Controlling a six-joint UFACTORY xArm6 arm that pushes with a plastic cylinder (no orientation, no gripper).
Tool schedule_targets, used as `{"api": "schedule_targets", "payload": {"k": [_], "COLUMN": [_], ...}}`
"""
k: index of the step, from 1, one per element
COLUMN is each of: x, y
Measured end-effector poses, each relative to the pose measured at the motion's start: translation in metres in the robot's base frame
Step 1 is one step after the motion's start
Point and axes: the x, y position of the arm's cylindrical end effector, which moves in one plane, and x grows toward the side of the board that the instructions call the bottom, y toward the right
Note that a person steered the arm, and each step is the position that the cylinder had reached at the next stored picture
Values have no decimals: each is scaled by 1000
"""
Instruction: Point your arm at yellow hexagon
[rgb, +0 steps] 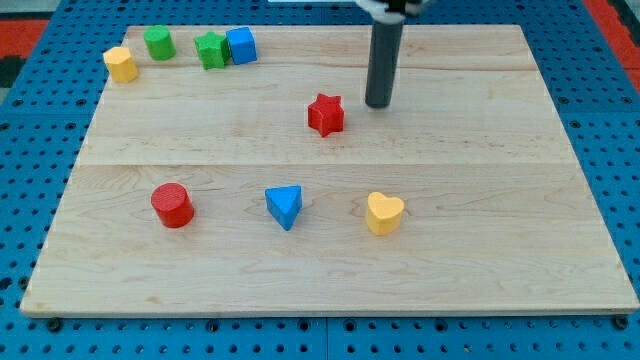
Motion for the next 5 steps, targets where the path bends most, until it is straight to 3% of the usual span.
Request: {"api": "schedule_targets", "payload": {"k": [1,2,3,4,5], "x": [15,48,63,45,52], "y": [-76,-73,-8,-68,-132]}}
